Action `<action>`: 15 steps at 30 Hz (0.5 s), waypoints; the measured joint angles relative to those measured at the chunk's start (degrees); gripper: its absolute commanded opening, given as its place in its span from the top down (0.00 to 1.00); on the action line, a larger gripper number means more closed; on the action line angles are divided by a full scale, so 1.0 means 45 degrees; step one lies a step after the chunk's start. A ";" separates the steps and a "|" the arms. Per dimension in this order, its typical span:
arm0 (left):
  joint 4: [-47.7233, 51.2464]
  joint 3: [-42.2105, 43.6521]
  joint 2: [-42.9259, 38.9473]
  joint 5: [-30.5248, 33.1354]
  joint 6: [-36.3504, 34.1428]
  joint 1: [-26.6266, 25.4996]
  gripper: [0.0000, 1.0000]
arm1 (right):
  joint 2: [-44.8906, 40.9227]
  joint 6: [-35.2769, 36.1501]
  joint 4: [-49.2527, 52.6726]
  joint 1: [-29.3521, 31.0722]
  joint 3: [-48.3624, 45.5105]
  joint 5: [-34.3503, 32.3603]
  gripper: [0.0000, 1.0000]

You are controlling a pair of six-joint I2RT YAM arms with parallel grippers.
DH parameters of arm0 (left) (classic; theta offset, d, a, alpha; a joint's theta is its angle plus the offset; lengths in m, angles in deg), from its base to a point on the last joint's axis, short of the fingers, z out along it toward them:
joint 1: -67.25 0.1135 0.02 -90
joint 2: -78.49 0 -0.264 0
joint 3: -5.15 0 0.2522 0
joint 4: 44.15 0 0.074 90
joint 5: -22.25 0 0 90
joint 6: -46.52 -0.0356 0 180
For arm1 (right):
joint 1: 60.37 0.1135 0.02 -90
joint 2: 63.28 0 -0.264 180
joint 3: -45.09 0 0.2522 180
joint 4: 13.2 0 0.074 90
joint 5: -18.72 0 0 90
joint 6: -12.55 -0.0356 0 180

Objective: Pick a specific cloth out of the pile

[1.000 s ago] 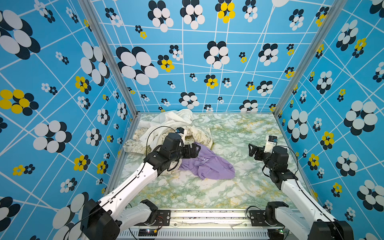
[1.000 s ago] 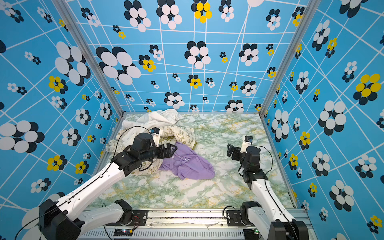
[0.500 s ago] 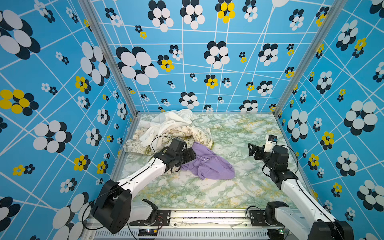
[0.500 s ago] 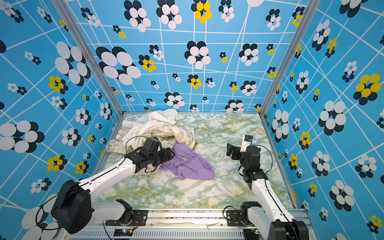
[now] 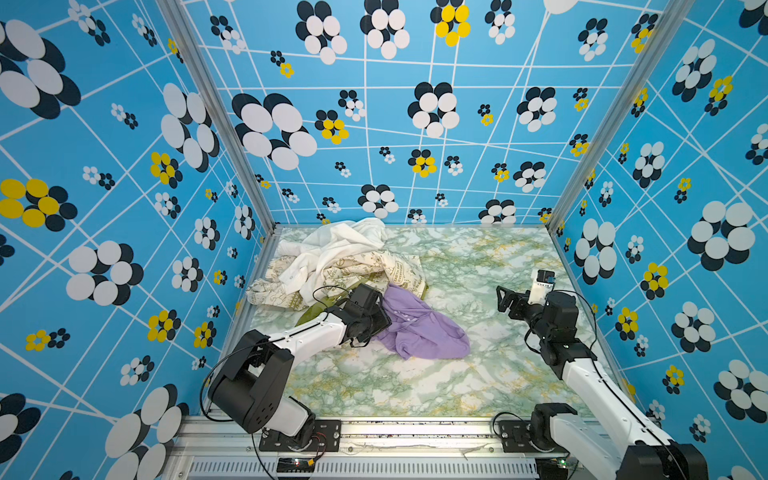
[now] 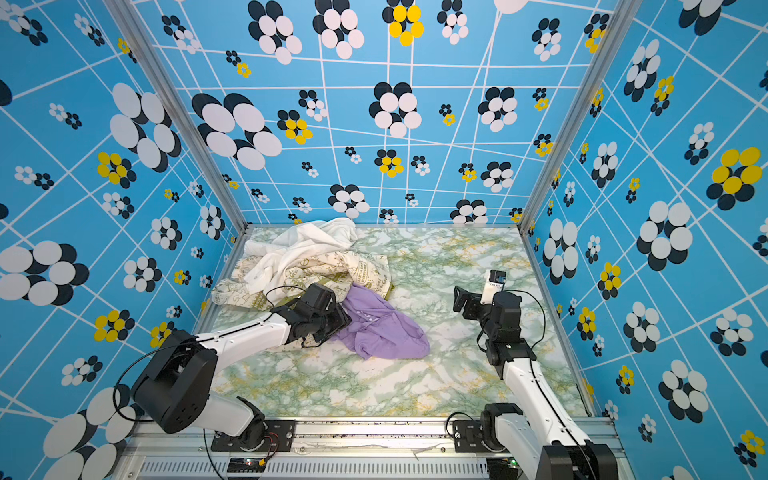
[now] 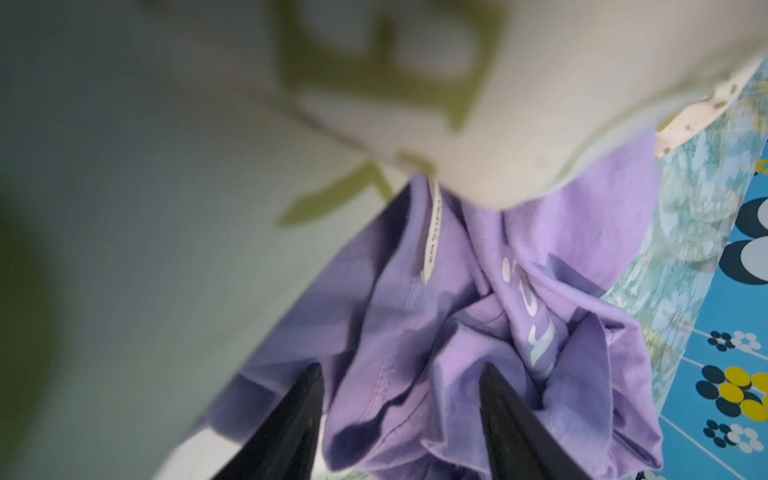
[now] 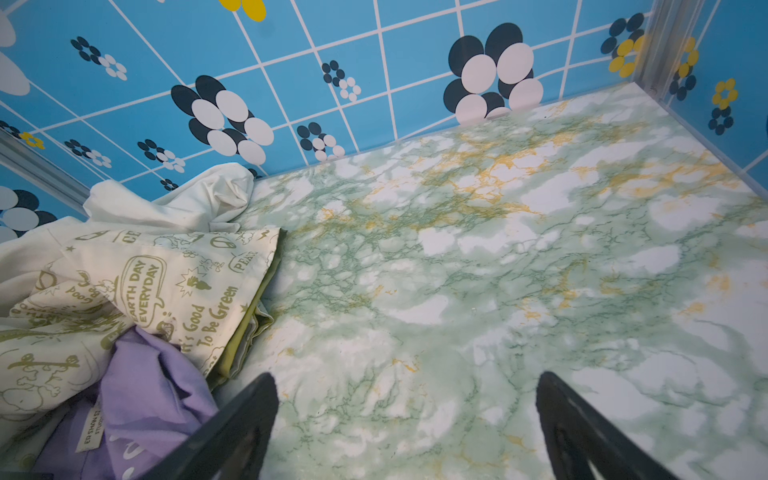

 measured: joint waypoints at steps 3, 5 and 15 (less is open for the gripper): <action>-0.0287 0.0000 0.0364 -0.0044 0.0160 0.0000 0.62 | 0.0000 0.0000 -0.0015 0.0000 -0.0015 -0.0005 0.01; -0.0495 0.0000 0.0583 -0.0136 0.0282 0.0000 0.72 | -0.0010 0.0000 -0.0029 0.0000 -0.0039 -0.0005 0.01; -0.1307 0.0010 0.0792 -0.0520 0.0544 -0.0063 1.00 | -0.0131 0.0000 -0.0029 0.0000 -0.0180 -0.0010 0.01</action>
